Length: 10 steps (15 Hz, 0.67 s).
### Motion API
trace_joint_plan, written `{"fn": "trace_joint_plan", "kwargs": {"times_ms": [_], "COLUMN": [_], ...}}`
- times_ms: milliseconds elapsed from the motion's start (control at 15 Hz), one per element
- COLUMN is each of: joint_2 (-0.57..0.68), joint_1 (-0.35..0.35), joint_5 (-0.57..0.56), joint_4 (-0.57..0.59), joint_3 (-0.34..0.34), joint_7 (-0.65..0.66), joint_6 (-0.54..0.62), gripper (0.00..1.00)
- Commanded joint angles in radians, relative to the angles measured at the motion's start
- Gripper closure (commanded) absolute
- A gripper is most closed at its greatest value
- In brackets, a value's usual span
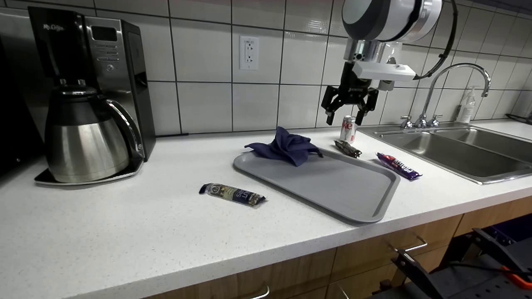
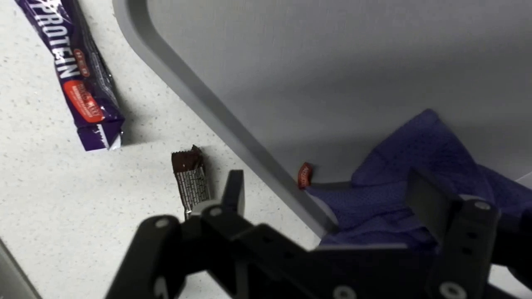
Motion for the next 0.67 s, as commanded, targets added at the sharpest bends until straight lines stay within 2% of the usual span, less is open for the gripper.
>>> {"fn": "trace_joint_plan", "kwargs": {"times_ms": [0,267,333,600], "joint_2": [-0.119,-0.187,-0.119,-0.120], "joint_1": [0.016,0.039,0.027,0.030], "joint_5": [0.002,0.000,0.001,0.001], "joint_4": [-0.080,-0.122,-0.082,-0.087], "joint_3": [0.023,0.047,0.036,0.037], "joint_7": [0.007,0.025,0.002,0.002], "joint_6": [-0.051,-0.073,-0.040,-0.039], "gripper": [0.00,0.00,0.00,0.00]}}
